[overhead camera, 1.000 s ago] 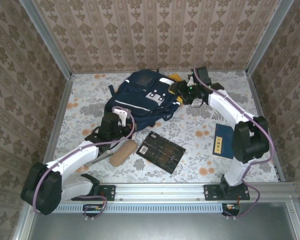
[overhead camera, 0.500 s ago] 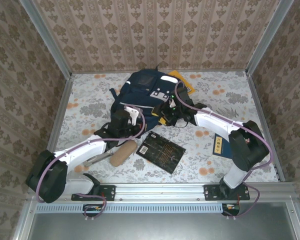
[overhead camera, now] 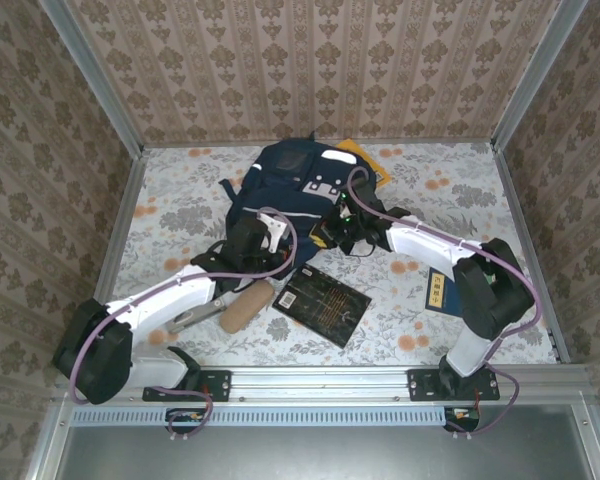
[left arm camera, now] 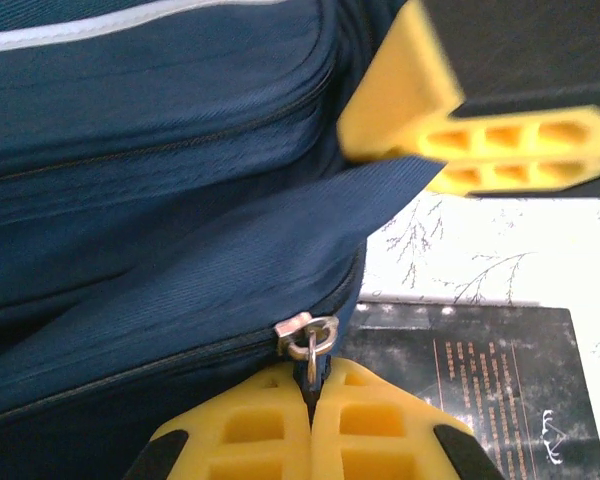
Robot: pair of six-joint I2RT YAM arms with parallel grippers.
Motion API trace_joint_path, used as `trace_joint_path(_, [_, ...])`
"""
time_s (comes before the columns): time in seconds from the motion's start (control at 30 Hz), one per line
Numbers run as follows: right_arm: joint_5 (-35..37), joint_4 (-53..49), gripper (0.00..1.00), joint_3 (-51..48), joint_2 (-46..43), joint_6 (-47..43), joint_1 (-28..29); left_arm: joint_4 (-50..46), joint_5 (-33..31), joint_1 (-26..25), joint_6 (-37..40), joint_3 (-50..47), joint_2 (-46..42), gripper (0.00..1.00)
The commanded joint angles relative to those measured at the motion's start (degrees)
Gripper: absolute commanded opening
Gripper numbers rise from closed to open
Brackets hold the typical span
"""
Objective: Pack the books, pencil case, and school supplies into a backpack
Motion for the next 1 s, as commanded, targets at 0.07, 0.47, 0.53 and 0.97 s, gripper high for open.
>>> trace_joint_path(0.07, [7.5,-6.0,0.0,-0.9,-5.5,-5.4,-6.3,-8.8,-2.1,5.1,3.8,3.4,-0.2,0.0])
trace_joint_path(0.47, [8.4,-12.1,0.0,1.1,-7.6,-15.3,-17.3,-14.1,3.1,16.3,10.0,8.3,5.0,0.0])
trace_joint_path(0.53, [8.1,-13.8,0.0,3.3,-6.5,-17.5,-18.4,-12.3,6.1,15.5,9.9,9.5,6.2,0.0])
trace_joint_path(0.97, [9.2,-17.0,0.48,1.0,-13.3,-14.8,-15.8,-4.1,13.5,-2.9,5.5,21.3,17.1,0.0])
